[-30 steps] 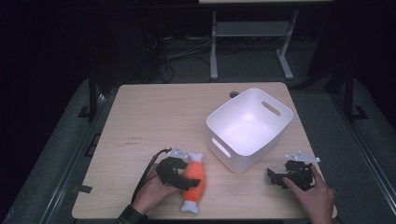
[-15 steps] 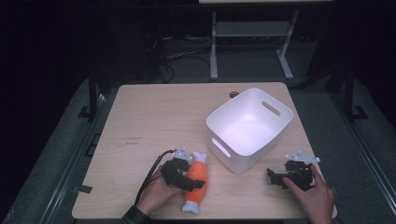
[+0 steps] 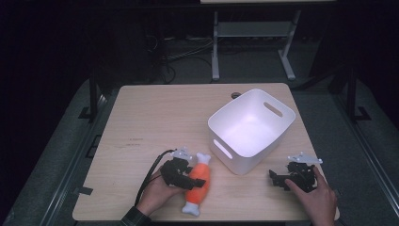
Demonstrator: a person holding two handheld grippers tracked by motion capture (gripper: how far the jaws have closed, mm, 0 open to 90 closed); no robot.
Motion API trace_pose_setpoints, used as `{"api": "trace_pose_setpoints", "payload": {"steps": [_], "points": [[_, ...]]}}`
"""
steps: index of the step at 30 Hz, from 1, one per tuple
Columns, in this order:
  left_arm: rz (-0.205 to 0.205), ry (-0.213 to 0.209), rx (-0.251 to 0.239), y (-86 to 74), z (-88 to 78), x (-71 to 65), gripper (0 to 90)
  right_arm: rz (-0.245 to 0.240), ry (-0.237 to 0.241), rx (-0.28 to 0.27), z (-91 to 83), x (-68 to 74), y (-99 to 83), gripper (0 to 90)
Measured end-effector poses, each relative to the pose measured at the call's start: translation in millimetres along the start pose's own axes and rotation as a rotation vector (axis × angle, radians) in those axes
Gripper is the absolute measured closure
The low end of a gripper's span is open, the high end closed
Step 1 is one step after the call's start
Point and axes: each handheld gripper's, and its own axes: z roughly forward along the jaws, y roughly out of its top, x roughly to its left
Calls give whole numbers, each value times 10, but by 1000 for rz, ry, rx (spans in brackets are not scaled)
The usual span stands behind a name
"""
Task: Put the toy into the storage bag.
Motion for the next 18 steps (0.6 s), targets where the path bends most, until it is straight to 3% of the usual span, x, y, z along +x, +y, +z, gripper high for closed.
{"api": "trace_pose_setpoints", "payload": {"steps": [18], "points": [[25,-4,-15,33,-275,82,443,1,0,0,0,1,0,0]]}}
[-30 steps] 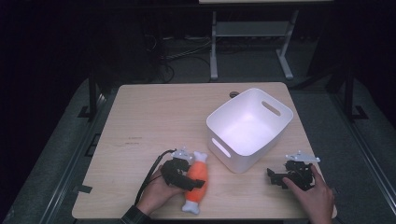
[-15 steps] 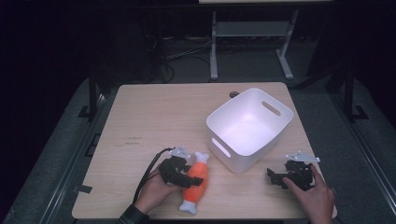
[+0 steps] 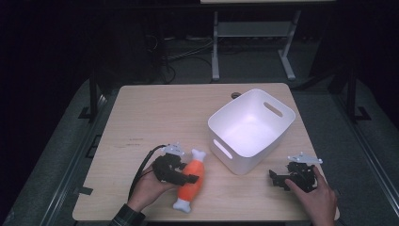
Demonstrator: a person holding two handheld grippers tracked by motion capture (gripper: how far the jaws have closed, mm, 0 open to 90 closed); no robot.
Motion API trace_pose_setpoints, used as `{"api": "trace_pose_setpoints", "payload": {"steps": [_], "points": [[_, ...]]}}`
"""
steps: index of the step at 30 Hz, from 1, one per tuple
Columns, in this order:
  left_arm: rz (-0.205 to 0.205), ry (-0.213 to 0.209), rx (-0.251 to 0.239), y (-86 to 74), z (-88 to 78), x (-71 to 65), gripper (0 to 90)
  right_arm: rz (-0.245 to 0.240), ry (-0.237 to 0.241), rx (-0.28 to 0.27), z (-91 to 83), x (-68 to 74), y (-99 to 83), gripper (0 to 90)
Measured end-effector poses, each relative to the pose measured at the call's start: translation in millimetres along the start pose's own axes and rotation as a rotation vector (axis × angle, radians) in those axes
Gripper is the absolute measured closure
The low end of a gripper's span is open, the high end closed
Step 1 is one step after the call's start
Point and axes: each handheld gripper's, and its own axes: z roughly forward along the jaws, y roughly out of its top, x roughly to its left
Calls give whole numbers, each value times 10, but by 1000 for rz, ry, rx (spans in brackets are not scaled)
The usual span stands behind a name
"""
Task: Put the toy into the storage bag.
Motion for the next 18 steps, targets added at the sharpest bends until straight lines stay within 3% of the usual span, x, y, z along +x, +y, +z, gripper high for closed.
{"api": "trace_pose_setpoints", "payload": {"steps": [18], "points": [[45,35,-33,165,-337,103,455,-1,0,0,0,-1,0,0]]}}
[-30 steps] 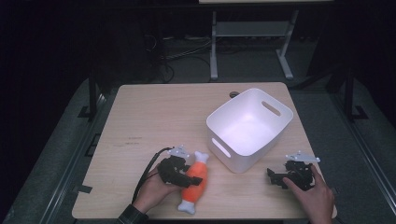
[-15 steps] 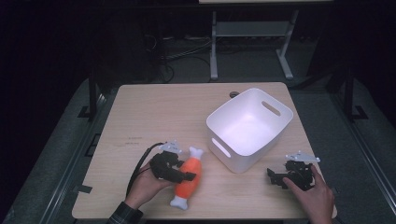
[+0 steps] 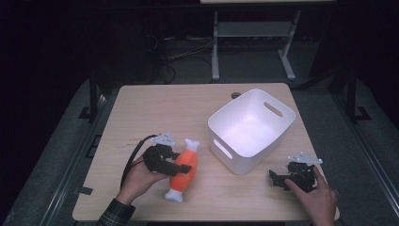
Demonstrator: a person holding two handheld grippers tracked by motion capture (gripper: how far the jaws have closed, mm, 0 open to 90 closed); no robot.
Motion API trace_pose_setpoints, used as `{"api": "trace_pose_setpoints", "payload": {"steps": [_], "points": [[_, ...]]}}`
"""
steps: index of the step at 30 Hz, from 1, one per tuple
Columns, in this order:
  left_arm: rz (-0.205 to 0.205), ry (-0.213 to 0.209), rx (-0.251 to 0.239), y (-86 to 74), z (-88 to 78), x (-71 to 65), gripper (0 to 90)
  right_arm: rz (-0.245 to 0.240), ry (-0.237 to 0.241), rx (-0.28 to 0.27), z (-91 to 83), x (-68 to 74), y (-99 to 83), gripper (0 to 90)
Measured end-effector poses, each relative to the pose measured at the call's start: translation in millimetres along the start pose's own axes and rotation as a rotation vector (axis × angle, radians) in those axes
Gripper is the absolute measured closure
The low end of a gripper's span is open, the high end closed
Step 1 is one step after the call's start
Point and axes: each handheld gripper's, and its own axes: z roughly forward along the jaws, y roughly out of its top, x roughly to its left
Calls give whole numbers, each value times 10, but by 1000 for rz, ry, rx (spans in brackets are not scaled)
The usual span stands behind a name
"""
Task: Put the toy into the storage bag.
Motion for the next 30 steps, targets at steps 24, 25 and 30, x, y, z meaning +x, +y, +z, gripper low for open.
{"api": "trace_pose_setpoints", "payload": {"steps": [24,25,30], "points": [[91,27,-31,596,-364,92,459,-2,0,0,-2,-1,0,0],[92,29,-35,624,-380,97,458,-2,0,-1,-1,-1,-1,0],[106,34,-45,769,-437,122,459,-2,1,1,-2,-1,0,0]]}}
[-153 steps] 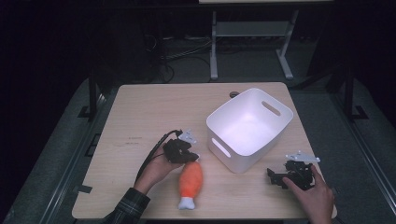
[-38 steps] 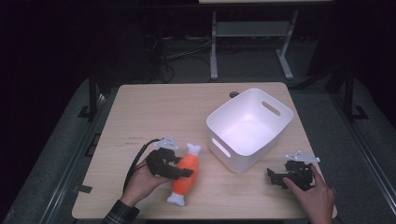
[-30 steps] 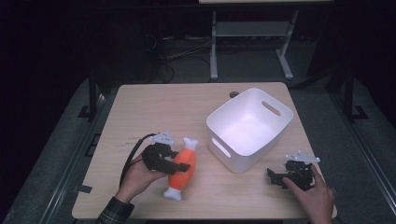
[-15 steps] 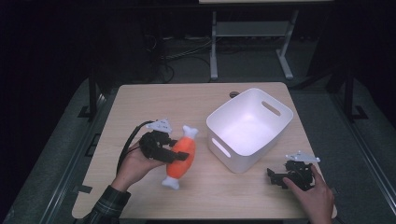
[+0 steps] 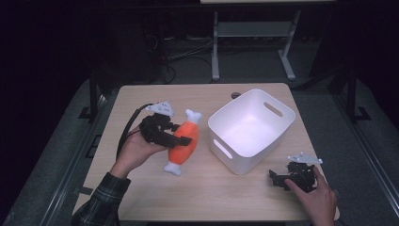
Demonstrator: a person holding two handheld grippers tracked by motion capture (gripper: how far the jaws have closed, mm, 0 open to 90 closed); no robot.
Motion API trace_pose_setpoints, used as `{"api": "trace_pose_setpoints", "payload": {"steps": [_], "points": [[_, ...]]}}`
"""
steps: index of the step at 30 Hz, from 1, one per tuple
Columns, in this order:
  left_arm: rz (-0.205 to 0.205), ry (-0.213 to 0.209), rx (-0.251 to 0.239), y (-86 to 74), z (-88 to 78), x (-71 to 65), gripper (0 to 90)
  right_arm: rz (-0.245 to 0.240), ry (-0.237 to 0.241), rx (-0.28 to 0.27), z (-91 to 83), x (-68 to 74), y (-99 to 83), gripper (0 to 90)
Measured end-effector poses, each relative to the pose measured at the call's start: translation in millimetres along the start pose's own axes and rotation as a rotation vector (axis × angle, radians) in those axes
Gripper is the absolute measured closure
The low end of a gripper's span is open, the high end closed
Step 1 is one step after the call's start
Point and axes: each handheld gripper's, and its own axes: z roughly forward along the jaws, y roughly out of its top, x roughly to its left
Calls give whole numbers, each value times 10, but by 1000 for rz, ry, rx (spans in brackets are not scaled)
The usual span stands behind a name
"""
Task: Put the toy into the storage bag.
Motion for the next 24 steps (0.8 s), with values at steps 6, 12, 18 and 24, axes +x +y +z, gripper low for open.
{"api": "trace_pose_setpoints", "payload": {"steps": [6,12,18,24], "points": [[18,3,-5,163,-9,60,460,0,0,0,0,0,0,0],[41,8,-6,324,-16,116,461,0,0,1,0,0,0,0],[61,12,-16,503,-12,169,462,0,0,0,0,0,0,0],[79,14,-20,669,23,197,463,0,0,0,0,0,0,0]]}}
